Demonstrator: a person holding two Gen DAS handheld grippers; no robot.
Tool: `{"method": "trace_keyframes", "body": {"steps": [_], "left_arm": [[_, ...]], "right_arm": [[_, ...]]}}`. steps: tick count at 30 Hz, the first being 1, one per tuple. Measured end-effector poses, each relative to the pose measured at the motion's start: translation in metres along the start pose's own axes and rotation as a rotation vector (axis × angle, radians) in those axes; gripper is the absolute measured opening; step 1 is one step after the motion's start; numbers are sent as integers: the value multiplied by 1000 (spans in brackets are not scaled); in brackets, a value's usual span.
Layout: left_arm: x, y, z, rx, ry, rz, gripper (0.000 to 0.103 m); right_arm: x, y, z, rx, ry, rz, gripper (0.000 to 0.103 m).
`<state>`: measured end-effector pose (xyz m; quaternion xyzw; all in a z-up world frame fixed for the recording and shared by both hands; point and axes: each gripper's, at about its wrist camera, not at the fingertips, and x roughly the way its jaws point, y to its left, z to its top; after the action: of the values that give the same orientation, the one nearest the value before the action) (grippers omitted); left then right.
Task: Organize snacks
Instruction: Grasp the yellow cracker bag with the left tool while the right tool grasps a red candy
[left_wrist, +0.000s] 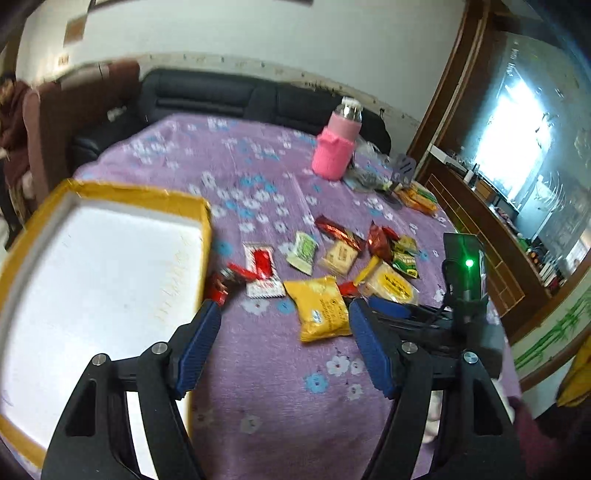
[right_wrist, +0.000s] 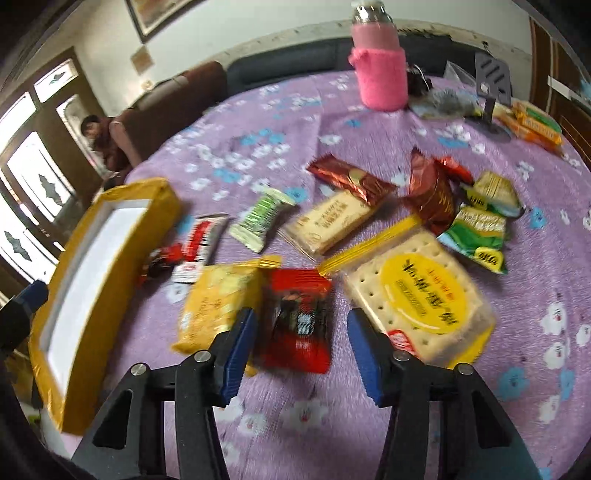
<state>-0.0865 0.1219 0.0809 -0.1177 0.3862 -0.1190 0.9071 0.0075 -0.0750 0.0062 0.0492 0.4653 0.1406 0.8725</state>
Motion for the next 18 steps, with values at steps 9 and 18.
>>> {"method": "trace_keyframes", "body": {"steps": [9,18], "left_arm": [[62,-31,4,50,123,2,72],[123,-69,-11,238,232,155,72]], "right_arm": [[-22,-18,-16,52,-43,34,28],[-47,-47,-31,139,-98,80,28]]}}
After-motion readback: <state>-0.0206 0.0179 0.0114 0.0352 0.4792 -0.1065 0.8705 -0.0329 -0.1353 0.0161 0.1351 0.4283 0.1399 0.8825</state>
